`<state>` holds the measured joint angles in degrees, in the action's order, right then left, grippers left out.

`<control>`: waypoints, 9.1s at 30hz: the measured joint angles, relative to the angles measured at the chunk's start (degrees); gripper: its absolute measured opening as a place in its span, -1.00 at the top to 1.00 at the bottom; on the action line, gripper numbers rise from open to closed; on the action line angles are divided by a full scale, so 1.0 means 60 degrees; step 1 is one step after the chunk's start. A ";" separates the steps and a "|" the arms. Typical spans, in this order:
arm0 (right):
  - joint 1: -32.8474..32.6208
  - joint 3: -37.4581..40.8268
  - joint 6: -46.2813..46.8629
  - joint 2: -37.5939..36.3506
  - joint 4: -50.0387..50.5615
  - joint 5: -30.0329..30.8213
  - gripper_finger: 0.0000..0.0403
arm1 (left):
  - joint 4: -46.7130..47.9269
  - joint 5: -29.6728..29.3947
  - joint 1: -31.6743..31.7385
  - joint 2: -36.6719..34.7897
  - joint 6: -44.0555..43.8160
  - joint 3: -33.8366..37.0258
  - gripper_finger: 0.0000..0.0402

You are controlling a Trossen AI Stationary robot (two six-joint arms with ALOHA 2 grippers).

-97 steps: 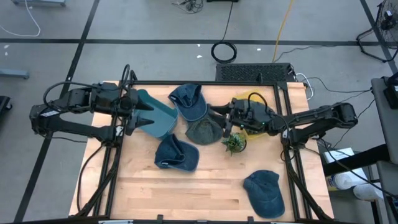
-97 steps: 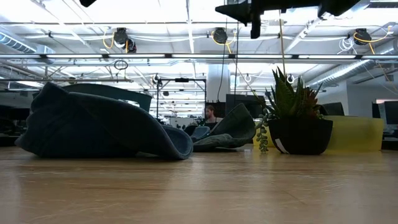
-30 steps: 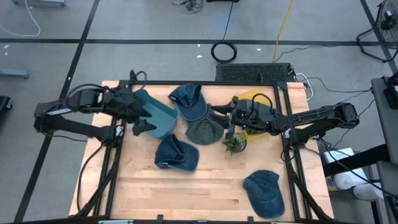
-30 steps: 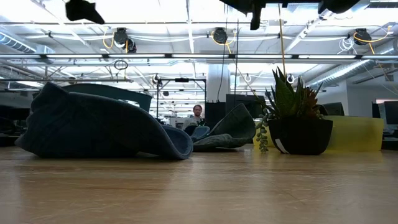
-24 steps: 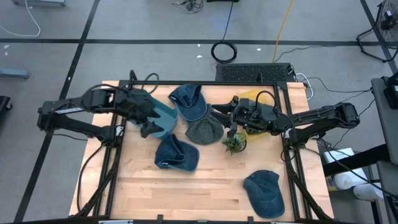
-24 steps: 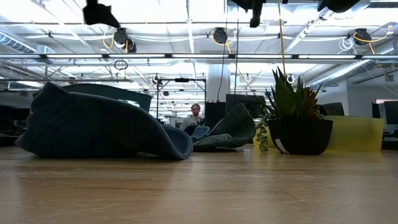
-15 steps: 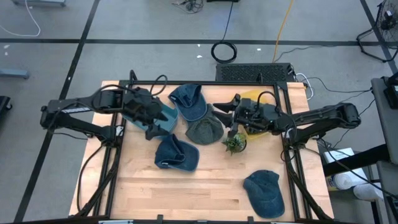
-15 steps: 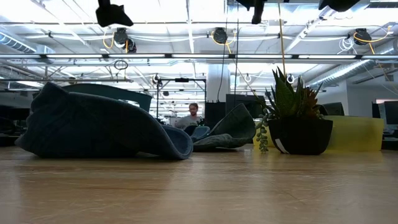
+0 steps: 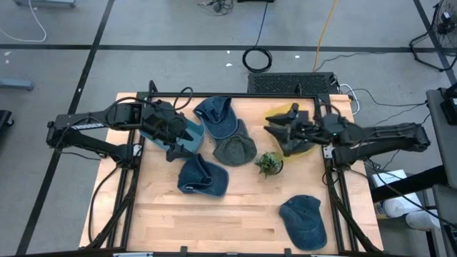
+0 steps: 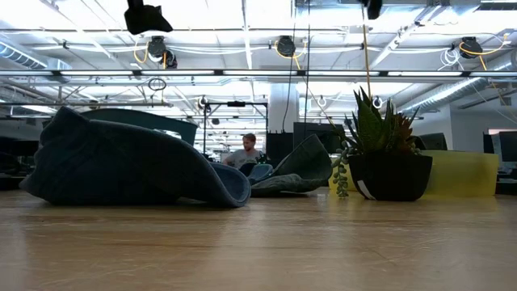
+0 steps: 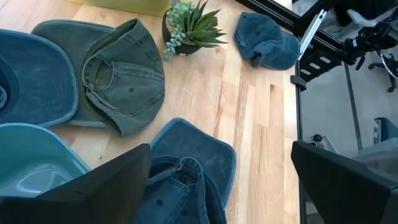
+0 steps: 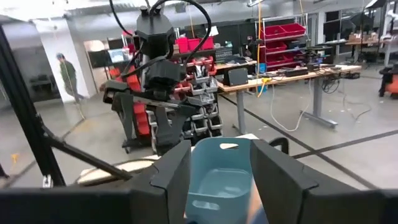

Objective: Pick & Place hat
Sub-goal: Put the gray cap into the yellow bin

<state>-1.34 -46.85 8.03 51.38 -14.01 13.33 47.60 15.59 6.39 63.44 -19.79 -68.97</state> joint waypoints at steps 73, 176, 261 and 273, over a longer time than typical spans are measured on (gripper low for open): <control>-0.0044 0.0000 -0.0814 -0.0793 0.0770 0.0003 0.30 | -0.3048 -0.2405 -0.1042 0.2921 0.2208 -0.0007 -0.98; -0.0047 0.0004 -0.1208 -0.0795 -0.1690 0.0048 0.10 | -0.3847 -0.2987 -0.1041 0.8155 0.1987 -0.1555 0.95; -0.0047 0.0004 0.8878 0.1125 -0.3211 0.1319 -0.33 | -0.7630 -0.5880 -0.0463 0.3413 0.6872 -0.1985 0.95; 0.0174 -0.0010 0.9447 0.2504 -0.3655 0.1356 -0.33 | -0.6003 -0.5908 -0.0677 0.3417 0.8680 -0.1985 0.95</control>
<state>-0.30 -46.91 64.71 66.41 -35.94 21.47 11.58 -19.85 2.33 83.94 32.29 -80.88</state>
